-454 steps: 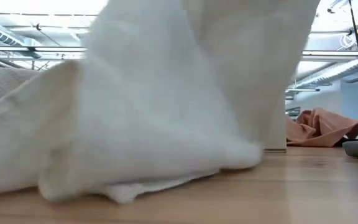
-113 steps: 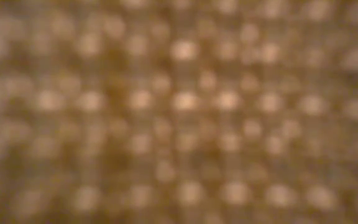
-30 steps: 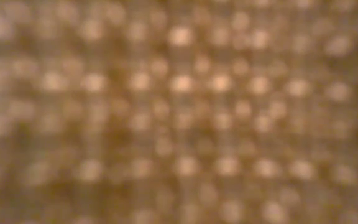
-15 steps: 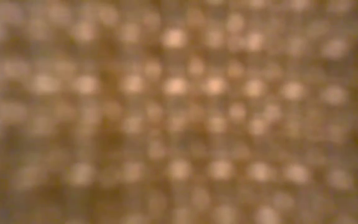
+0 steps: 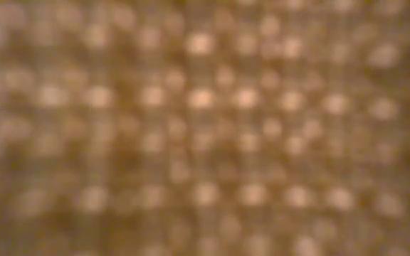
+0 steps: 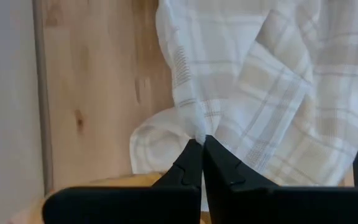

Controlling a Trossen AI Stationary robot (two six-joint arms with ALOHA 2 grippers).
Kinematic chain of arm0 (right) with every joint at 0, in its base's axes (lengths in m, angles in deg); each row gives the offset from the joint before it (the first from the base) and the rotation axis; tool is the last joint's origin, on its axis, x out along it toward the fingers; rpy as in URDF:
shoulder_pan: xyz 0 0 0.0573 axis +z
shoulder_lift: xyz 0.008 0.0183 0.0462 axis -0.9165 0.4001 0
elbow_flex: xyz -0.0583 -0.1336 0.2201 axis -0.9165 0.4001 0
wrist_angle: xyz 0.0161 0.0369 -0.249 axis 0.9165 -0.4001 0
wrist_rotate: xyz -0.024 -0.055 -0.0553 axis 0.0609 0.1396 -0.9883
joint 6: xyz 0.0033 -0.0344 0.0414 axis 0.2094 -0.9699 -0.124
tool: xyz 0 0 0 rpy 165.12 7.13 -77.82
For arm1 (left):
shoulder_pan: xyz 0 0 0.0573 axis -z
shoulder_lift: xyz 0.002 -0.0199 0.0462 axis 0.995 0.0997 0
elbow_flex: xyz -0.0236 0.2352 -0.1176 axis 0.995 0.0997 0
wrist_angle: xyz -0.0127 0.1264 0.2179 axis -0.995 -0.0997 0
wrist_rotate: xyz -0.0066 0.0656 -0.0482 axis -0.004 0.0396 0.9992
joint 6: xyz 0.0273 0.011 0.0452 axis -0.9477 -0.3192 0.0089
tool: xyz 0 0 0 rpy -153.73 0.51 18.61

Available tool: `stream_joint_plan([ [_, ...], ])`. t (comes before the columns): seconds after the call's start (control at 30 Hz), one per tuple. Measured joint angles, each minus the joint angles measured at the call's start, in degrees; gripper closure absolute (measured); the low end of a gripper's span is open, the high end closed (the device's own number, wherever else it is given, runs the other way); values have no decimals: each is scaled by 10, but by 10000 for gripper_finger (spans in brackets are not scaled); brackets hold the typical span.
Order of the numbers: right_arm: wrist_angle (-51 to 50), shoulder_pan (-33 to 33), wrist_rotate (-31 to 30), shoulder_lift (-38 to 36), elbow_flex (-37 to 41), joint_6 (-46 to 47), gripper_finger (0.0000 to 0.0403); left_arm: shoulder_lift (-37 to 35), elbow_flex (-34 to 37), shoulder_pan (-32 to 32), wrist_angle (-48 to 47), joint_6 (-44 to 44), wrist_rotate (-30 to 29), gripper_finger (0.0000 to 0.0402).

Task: Fold towel
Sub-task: Fold the white towel with brown checkered lines

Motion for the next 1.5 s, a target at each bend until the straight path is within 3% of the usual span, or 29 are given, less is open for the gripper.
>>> stream_joint_plan([
  [0.27,24,-38,11,48,0,-1,239,0,-1,9,27,-31,-2,401],
  [0.5,35,-55,13,52,0,-3,239,0,-46,32,28,-70,-16,401],
  [0.7,14,-59,134,52,0,12,243,0,-85,47,-6,-93,-84,401],
  [0.87,-66,-53,222,52,0,15,280,0,-100,51,-53,-89,-117,401],
  [1.23,-209,-41,267,27,0,32,396,0,-101,57,-114,-50,-129,401],
  [1.5,-242,-39,265,19,0,44,384,0,-101,65,-128,-43,-148,401],
])
